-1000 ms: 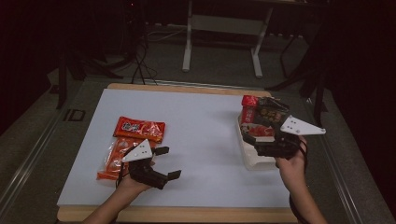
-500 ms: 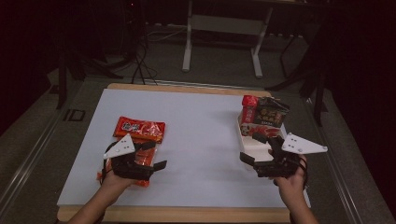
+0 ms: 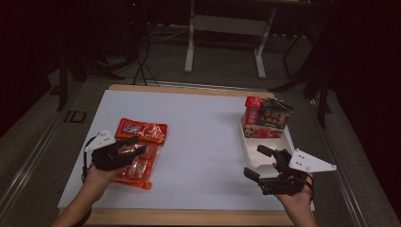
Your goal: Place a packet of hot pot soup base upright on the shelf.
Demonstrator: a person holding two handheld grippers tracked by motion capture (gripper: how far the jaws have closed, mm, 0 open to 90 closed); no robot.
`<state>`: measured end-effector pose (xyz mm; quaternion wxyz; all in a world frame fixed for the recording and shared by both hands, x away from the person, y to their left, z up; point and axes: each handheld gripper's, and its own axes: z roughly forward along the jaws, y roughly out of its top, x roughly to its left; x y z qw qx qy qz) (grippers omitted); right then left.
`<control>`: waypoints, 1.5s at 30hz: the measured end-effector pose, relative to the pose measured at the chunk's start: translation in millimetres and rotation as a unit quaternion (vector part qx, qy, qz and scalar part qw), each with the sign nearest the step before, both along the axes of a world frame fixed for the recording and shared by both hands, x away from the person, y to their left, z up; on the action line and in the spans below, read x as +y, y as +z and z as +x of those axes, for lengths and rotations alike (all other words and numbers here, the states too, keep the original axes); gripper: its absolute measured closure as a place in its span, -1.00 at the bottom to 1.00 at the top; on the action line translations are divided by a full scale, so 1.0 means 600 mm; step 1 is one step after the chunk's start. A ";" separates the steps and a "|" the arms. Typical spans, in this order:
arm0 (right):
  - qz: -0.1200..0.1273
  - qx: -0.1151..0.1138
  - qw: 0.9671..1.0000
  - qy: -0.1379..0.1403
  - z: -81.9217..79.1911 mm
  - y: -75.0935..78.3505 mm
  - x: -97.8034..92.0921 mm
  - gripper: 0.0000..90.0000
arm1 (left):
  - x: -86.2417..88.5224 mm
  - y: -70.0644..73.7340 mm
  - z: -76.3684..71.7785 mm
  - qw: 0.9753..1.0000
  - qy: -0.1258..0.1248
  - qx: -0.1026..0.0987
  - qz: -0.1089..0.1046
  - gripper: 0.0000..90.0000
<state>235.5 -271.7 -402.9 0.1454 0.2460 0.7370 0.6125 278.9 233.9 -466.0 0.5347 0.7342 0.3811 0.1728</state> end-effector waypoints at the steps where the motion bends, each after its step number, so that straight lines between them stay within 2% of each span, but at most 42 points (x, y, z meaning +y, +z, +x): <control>1: 0.004 0.002 1.000 0.004 -0.003 -0.002 0.000 -0.75 | 0.007 -0.001 0.003 1.000 0.010 0.000 0.001 0.22; 3: 0.001 -0.002 1.000 0.001 -0.009 -0.003 0.000 -0.74 | 0.021 -0.003 0.008 0.999 0.035 0.001 0.010 0.35; 5: 0.009 -0.002 1.000 0.008 -0.014 -0.004 -0.002 -0.71 | 0.033 -0.006 0.013 0.999 0.049 0.002 0.015 0.50; 7: 0.008 -0.005 1.000 0.003 -0.017 -0.004 -0.003 -0.71 | 0.044 -0.011 0.018 0.998 0.058 0.010 0.017 0.62; 11: 0.008 -0.006 1.000 0.004 -0.021 -0.008 -0.005 -0.69 | 0.058 -0.027 0.025 0.995 0.087 0.026 0.045 0.85; 13: 0.008 -0.008 1.000 0.003 -0.022 -0.010 -0.005 -0.68 | 0.065 -0.035 0.028 0.994 0.091 0.034 0.054 0.99; 14: 0.010 -0.007 1.000 0.006 -0.022 -0.011 -0.005 -0.68 | 0.068 -0.039 0.030 0.992 0.101 0.036 0.062 1.00; 16: 0.010 -0.008 1.000 0.005 -0.022 -0.012 -0.005 -0.68 | 0.072 -0.043 0.032 0.992 0.101 0.043 0.059 1.00; 17: 0.010 -0.008 1.000 0.005 -0.022 -0.012 -0.005 -0.68 | 0.076 -0.048 0.035 0.991 0.107 0.048 0.060 1.00; 18: 0.011 -0.009 1.000 0.007 -0.023 -0.013 -0.005 -0.68 | 0.082 -0.053 0.039 0.989 0.121 0.057 0.066 1.00; 19: 0.013 -0.009 1.000 0.006 -0.023 -0.013 -0.005 -0.67 | 0.087 -0.058 0.042 0.988 0.123 0.063 0.065 1.00; 21: 0.016 -0.009 1.000 0.010 -0.022 -0.013 -0.005 -0.67 | 0.095 -0.066 0.049 0.984 0.137 0.079 0.076 1.00; 22: 0.016 -0.009 1.000 0.010 -0.022 -0.013 -0.005 -0.67 | 0.095 -0.066 0.049 0.984 0.137 0.079 0.076 1.00; 23: 0.015 -0.010 1.000 0.010 -0.023 -0.013 -0.005 -0.65 | 0.100 -0.076 0.055 0.980 0.149 0.095 0.094 1.00; 26: 0.015 -0.010 1.000 0.019 -0.023 -0.012 -0.007 -0.71 | 0.103 -0.092 0.062 0.974 0.156 0.115 0.118 1.00; 27: 0.017 -0.008 1.000 0.024 -0.023 -0.013 -0.007 -0.71 | 0.103 -0.096 0.064 0.972 0.159 0.118 0.124 1.00; 29: 0.016 -0.009 0.999 0.027 -0.022 -0.014 -0.008 -0.73 | 0.103 -0.096 0.064 0.972 0.159 0.118 0.124 1.00; 30: 0.015 -0.005 1.000 0.025 -0.020 -0.015 -0.009 -0.74 | 0.103 -0.105 0.068 0.969 0.163 0.128 0.136 1.00; 31: 0.017 -0.007 1.000 0.024 -0.020 -0.015 -0.010 -0.74 | 0.103 -0.108 0.068 0.969 0.158 0.131 0.134 1.00; 32: 0.021 -0.006 0.999 0.026 -0.020 -0.016 -0.011 -0.74 | 0.101 -0.110 0.069 0.968 0.159 0.133 0.141 1.00; 34: 0.024 -0.005 0.999 0.025 -0.019 -0.016 -0.012 -0.74 | 0.100 -0.112 0.069 0.968 0.158 0.137 0.140 1.00; 35: 0.025 -0.003 0.999 0.025 -0.019 -0.016 -0.013 -0.74 | 0.098 -0.116 0.071 0.966 0.158 0.145 0.145 1.00; 37: 0.023 -0.005 0.999 0.023 -0.019 -0.017 -0.013 -0.74 | 0.099 -0.118 0.072 0.966 0.159 0.146 0.140 1.00; 40: 0.021 -0.006 0.999 0.024 -0.020 -0.017 -0.012 -0.74 | 0.097 -0.117 0.073 0.966 0.159 0.150 0.138 1.00; 42: 0.021 -0.005 0.999 0.026 -0.020 -0.017 -0.011 -0.74 | 0.091 -0.117 0.073 0.965 0.157 0.146 0.150 1.00; 45: 0.019 -0.004 0.999 0.027 -0.020 -0.018 -0.010 -0.74 | 0.087 -0.116 0.071 0.964 0.159 0.149 0.150 1.00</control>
